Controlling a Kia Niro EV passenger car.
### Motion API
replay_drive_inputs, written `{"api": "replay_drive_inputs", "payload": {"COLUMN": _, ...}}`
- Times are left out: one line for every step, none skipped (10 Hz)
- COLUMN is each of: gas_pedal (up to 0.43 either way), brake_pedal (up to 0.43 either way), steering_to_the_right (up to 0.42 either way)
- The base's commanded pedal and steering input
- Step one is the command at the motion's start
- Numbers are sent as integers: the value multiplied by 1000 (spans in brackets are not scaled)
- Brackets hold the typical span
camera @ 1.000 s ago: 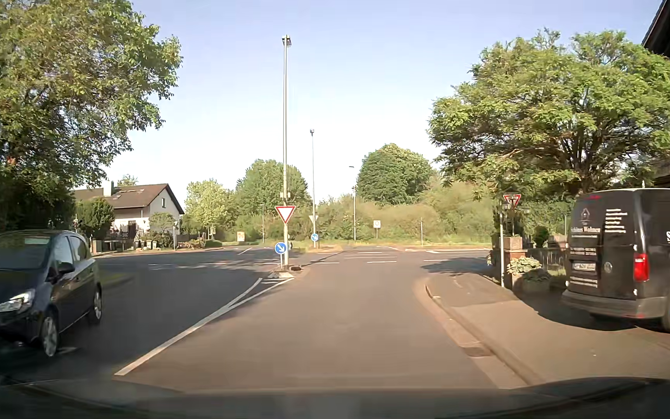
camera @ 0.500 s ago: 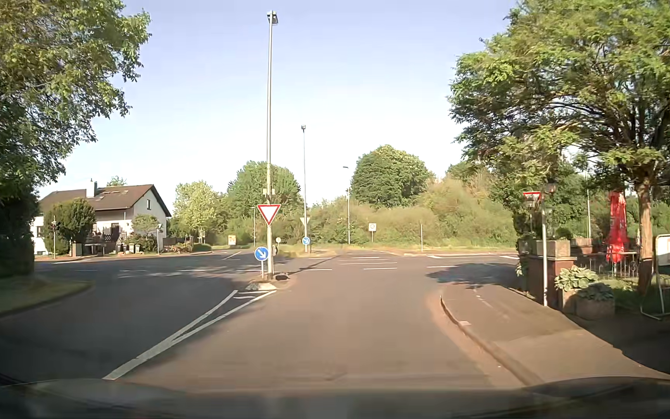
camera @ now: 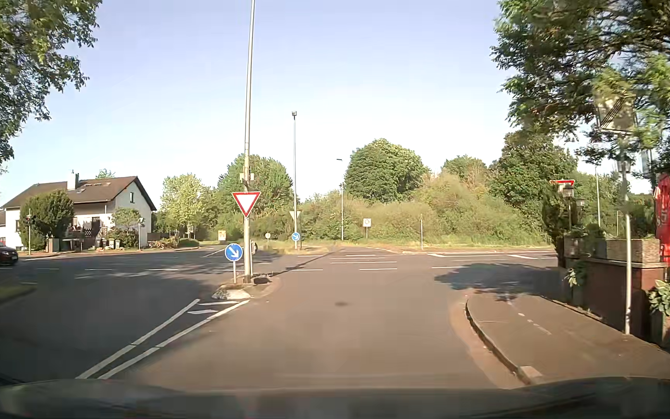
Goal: Follow the waypoints while adhering to traffic rules and regulations
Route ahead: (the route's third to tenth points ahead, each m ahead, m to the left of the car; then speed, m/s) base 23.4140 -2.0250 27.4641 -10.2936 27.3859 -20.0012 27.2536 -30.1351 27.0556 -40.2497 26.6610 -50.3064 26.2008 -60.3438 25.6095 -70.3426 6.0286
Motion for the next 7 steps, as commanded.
{"api": "replay_drive_inputs", "payload": {"gas_pedal": 59, "brake_pedal": 0, "steering_to_the_right": 48}}
{"api": "replay_drive_inputs", "payload": {"gas_pedal": 28, "brake_pedal": 0, "steering_to_the_right": 53}}
{"api": "replay_drive_inputs", "payload": {"gas_pedal": 0, "brake_pedal": 0, "steering_to_the_right": 57}}
{"api": "replay_drive_inputs", "payload": {"gas_pedal": 0, "brake_pedal": 0, "steering_to_the_right": 61}}
{"api": "replay_drive_inputs", "payload": {"gas_pedal": 0, "brake_pedal": 0, "steering_to_the_right": 70}}
{"api": "replay_drive_inputs", "payload": {"gas_pedal": 0, "brake_pedal": 0, "steering_to_the_right": 81}}
{"api": "replay_drive_inputs", "payload": {"gas_pedal": 0, "brake_pedal": 0, "steering_to_the_right": 88}}
